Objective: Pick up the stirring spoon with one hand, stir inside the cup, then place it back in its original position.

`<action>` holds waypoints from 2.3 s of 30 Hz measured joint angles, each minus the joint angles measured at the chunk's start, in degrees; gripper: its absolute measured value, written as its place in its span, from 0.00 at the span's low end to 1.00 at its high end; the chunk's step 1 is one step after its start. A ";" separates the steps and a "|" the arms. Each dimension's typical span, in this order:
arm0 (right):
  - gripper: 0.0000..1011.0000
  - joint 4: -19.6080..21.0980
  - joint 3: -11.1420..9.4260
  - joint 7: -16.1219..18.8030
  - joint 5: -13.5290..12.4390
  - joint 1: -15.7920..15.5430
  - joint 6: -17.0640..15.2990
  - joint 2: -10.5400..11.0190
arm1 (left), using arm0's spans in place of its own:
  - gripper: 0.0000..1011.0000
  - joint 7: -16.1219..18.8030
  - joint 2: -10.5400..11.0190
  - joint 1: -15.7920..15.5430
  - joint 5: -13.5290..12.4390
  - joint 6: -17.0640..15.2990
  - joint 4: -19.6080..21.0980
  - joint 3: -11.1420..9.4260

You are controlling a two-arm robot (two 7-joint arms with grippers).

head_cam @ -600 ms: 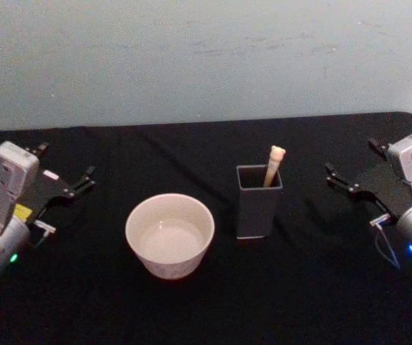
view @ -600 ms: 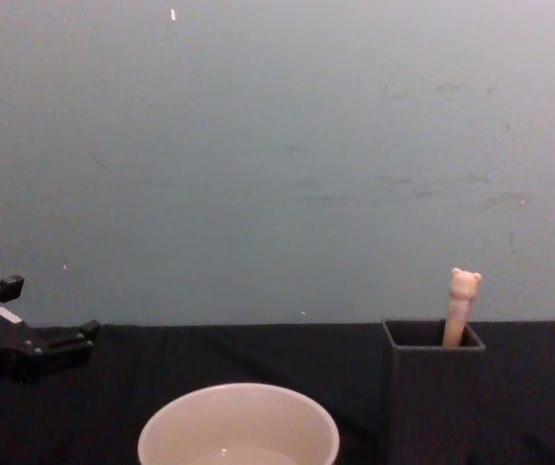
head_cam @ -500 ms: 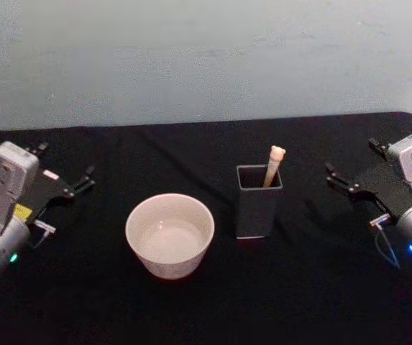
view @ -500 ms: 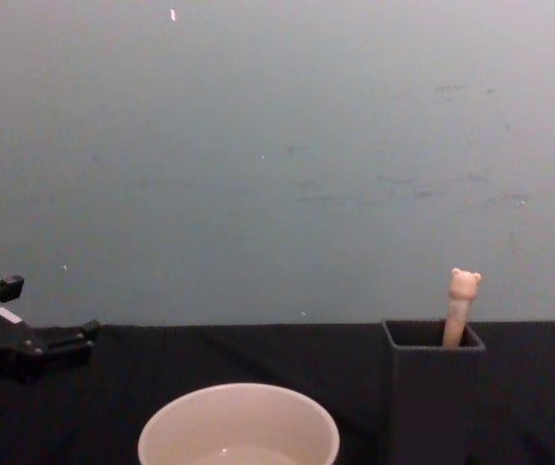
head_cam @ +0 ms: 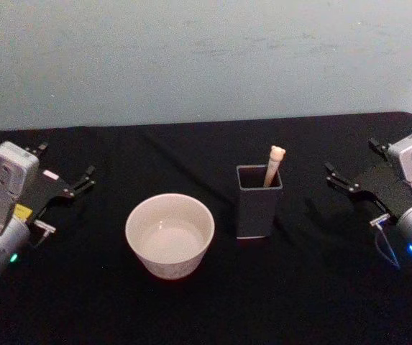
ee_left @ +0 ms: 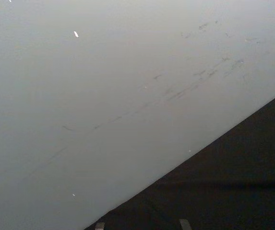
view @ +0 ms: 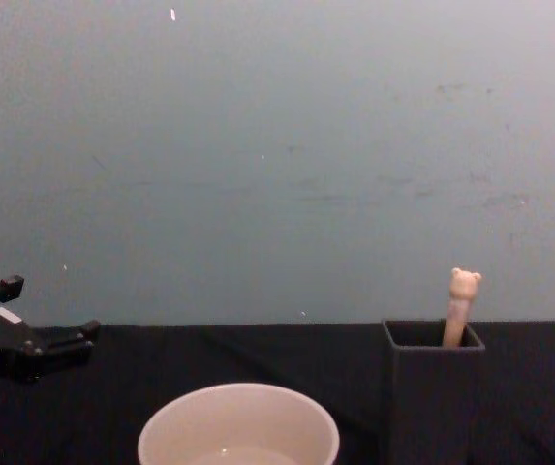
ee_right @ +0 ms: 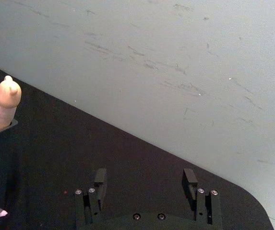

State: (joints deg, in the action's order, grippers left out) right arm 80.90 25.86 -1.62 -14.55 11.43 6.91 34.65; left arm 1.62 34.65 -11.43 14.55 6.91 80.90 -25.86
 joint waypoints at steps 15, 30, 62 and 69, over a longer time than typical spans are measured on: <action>0.99 0.00 0.00 0.00 0.00 0.00 0.00 0.00 | 0.99 0.00 0.00 0.00 0.00 0.00 0.00 0.00; 0.99 0.00 0.00 0.00 0.00 0.00 0.00 0.00 | 0.99 0.00 0.00 0.00 0.00 0.00 0.00 0.00; 0.99 0.96 -1.53 2.28 -1.66 -0.67 -0.02 -0.24 | 0.99 0.00 0.00 0.00 0.00 0.00 0.00 0.00; 0.99 4.81 -4.45 10.26 -9.86 -2.80 -1.94 0.24 | 0.99 0.00 0.00 0.00 0.00 0.00 0.00 0.00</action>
State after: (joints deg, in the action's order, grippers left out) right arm 85.71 21.41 8.64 -24.41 8.63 4.97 34.88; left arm 1.62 34.64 -11.43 14.55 6.91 80.90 -25.86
